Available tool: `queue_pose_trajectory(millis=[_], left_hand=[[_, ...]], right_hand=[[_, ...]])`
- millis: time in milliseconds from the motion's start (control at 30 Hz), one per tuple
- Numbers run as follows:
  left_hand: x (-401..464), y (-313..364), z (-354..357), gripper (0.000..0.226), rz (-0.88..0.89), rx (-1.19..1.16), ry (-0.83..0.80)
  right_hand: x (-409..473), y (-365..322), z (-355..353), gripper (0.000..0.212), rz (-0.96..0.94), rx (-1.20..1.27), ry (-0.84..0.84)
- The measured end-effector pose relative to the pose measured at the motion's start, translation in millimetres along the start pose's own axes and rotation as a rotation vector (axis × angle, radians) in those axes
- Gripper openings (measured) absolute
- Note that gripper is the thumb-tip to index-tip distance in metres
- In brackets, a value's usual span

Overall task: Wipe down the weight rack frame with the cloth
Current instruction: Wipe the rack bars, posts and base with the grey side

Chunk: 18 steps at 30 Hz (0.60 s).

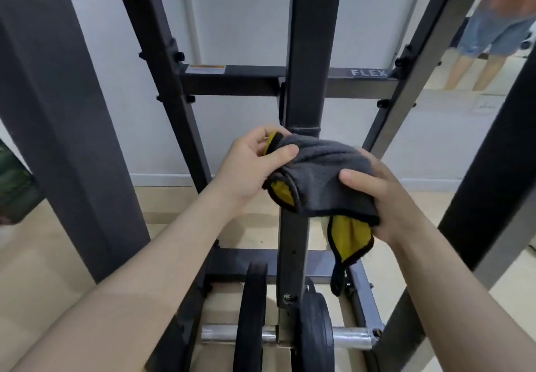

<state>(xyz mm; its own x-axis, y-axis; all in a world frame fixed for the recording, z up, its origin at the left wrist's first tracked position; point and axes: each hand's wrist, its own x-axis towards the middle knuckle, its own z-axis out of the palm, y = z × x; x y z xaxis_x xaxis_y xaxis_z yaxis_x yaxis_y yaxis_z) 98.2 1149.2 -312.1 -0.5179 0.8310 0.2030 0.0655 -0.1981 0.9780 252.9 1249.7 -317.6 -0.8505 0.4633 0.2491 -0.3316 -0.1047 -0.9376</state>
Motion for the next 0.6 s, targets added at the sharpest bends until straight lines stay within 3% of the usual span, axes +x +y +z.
queue_pose_trajectory(millis=[100,167,233,333,433,533,600], left_hand=[[11,14,-4,0.027,0.142,0.197,0.172],[25,27,-9,0.035,0.232,0.305,0.260],[43,40,-7,0.047,0.254,0.321,0.223],[66,49,7,0.051,0.230,0.289,0.076],[75,44,6,0.047,0.227,0.180,0.107],[79,43,-1,0.054,0.228,0.288,0.096],[80,44,-3,0.055,0.209,0.224,0.089]], right_hand=[[17,-23,6,0.013,-0.078,0.126,0.404],[36,-38,5,0.006,-0.193,-0.046,0.723],[59,-47,11,0.010,-0.349,-0.328,0.866],[96,-47,35,0.016,-0.523,-0.644,0.685],[118,-34,47,0.021,-0.546,-0.819,0.495],[116,-11,34,0.046,-0.587,-0.888,0.439],[110,4,28,0.049,-0.621,-0.979,0.426]])
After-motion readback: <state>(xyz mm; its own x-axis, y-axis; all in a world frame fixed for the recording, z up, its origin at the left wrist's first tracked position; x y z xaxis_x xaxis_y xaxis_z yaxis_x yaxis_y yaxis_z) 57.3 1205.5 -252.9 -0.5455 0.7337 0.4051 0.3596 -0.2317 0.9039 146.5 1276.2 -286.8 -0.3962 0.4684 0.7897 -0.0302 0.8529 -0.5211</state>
